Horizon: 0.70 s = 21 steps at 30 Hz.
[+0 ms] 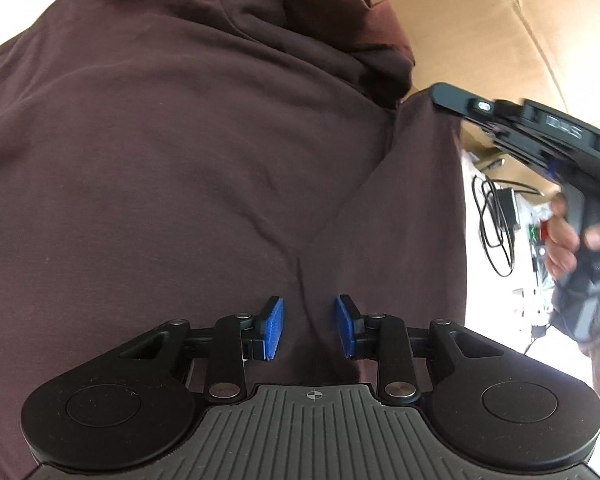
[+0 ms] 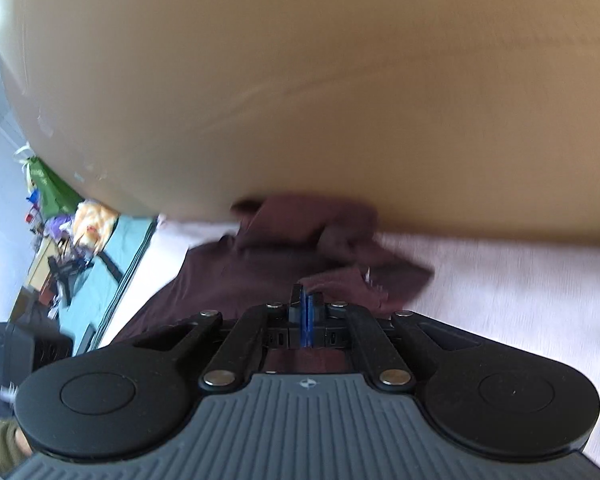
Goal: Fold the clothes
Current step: 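Open both grippers and lift them off the sweatshirt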
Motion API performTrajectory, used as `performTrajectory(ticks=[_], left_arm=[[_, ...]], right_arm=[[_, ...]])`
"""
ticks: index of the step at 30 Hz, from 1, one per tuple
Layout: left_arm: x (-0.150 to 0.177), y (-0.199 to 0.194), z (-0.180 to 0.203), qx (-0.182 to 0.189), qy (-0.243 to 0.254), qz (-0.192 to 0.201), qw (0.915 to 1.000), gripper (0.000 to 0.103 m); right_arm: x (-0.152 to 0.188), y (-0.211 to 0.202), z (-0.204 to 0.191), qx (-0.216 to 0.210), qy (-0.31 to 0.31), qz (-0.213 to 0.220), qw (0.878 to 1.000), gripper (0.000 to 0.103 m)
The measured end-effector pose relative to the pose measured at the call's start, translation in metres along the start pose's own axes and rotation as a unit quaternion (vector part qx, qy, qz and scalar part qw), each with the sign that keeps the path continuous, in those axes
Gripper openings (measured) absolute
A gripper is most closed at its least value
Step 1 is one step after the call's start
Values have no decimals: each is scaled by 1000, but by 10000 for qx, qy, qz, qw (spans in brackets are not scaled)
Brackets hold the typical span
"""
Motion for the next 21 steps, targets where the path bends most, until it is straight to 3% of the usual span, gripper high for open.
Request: performTrajectory(ticks=[6,11,16,18,21], left_arm=[[2,-3,-1,-55,-11,32,10000,49],[2,-15,-3,-102,41,71,9999,51],[1,-31,-2,10,99,219,9997,53],[0,-36,4,105,165,265,9995,54],[-5,-33,14,302,268,279,9988,59]], right_arm=[[3,40,21,633,33,-474,9969,1],[6,37,16,776,119,-402,9961,4],[3,7,-11,1122,-222,126,9934,36],[4,-7,-19,1241,-280,365,9912,42],[9,-22,-22,1263,-252,479,9905,40]])
Point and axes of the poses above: each gripper's, at about its wrist camera, not at the fingertips, and y roughly the way its jaws point, z to its right, x to its underside, the point moved 1 cm from there along y, roughly the way its jaws point, and after that the axes turned 1 degree about -z, right-handed, at the moved point
